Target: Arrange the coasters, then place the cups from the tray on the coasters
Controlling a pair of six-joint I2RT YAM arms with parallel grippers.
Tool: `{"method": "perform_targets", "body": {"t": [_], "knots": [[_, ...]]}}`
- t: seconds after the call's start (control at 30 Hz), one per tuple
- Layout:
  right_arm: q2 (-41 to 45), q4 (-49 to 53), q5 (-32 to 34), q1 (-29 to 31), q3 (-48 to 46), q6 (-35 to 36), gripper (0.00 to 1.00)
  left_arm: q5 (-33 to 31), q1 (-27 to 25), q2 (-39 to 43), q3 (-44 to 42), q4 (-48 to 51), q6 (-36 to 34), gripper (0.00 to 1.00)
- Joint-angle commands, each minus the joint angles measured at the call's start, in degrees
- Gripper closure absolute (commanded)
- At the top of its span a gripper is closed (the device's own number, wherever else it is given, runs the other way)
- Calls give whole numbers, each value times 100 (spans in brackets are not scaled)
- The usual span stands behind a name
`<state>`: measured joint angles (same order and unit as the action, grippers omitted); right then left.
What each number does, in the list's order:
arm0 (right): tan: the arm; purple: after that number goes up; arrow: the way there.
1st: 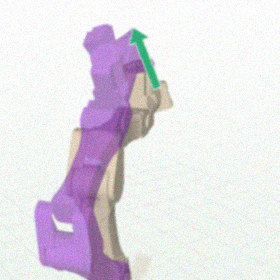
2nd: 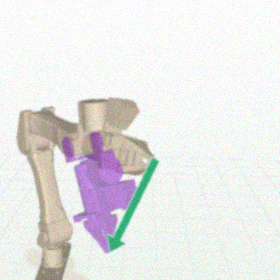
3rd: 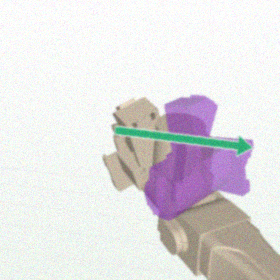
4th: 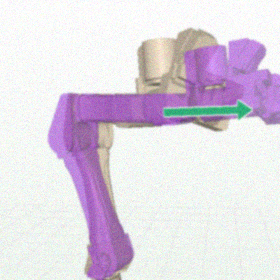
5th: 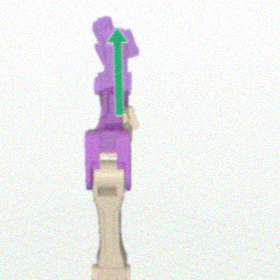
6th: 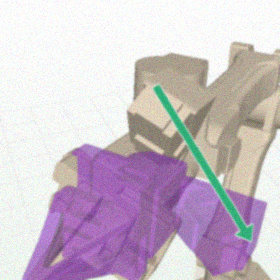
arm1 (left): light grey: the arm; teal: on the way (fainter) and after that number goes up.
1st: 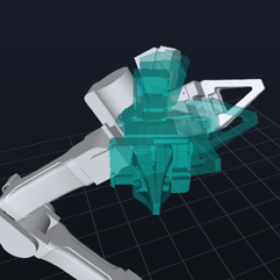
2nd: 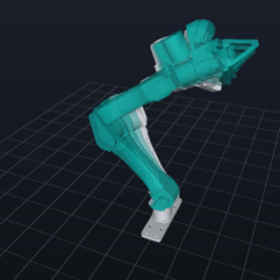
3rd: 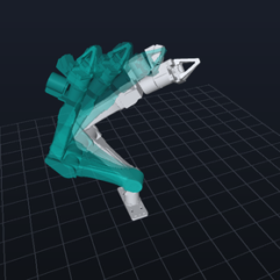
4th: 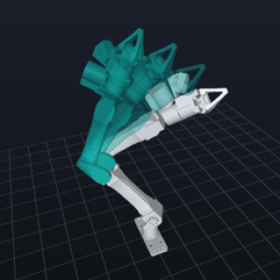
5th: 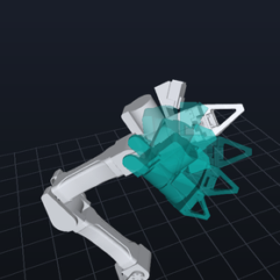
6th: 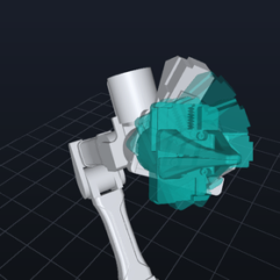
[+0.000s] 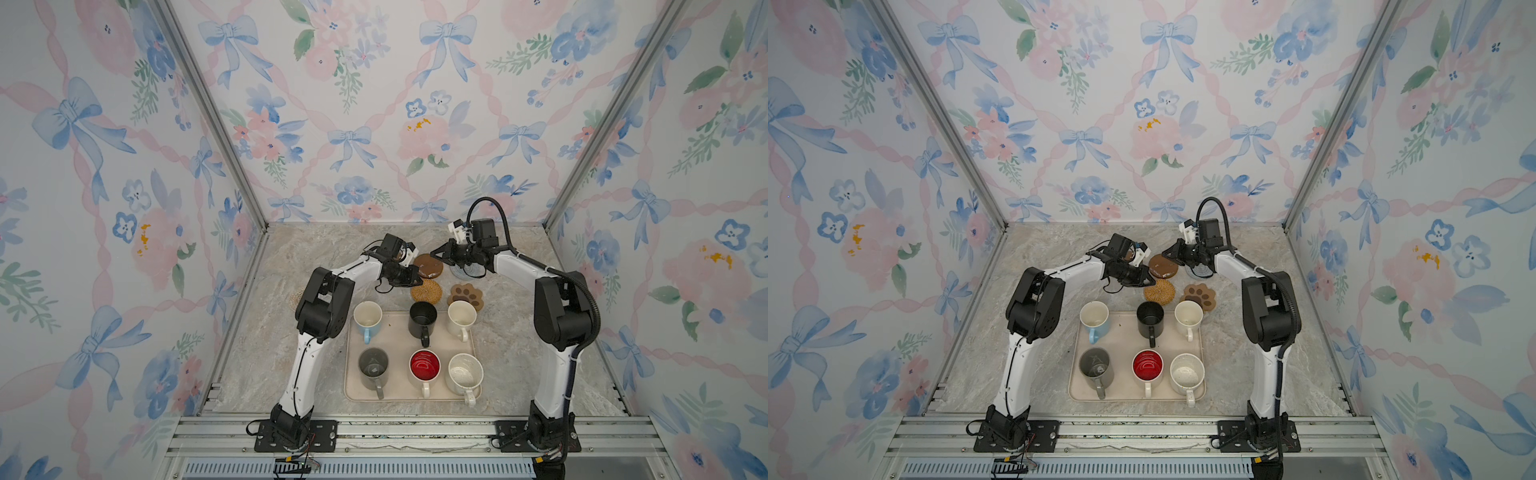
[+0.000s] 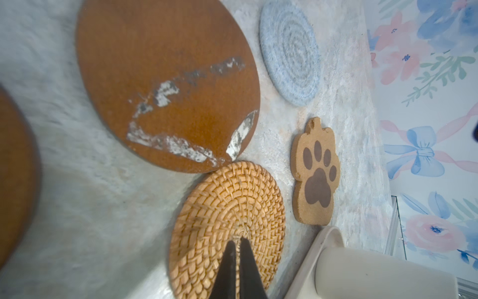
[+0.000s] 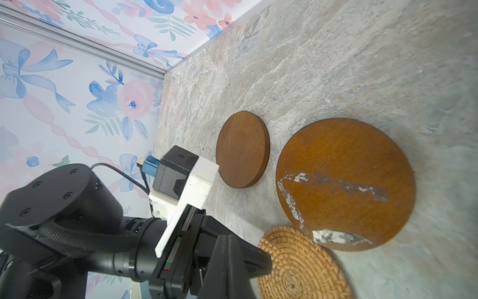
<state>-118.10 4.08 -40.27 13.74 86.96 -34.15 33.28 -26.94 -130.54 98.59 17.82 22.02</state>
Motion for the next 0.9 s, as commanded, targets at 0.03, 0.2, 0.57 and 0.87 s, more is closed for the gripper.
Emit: {"method": "perform_targets", "body": {"t": [0.03,0.2,0.57,0.87], "knots": [[161,-94,41,-47,-92,-39,100,-44,202,501,187,72,186,97],[135,-69,47,-47,-80,-39,100,-127,451,948,-79,72,65,96],[-36,-63,24,-47,14,-73,100,-2369,2259,3391,-3031,80,254,98],[-143,43,-12,63,131,-9,100,-2844,3147,3700,-4325,72,506,98]]}}
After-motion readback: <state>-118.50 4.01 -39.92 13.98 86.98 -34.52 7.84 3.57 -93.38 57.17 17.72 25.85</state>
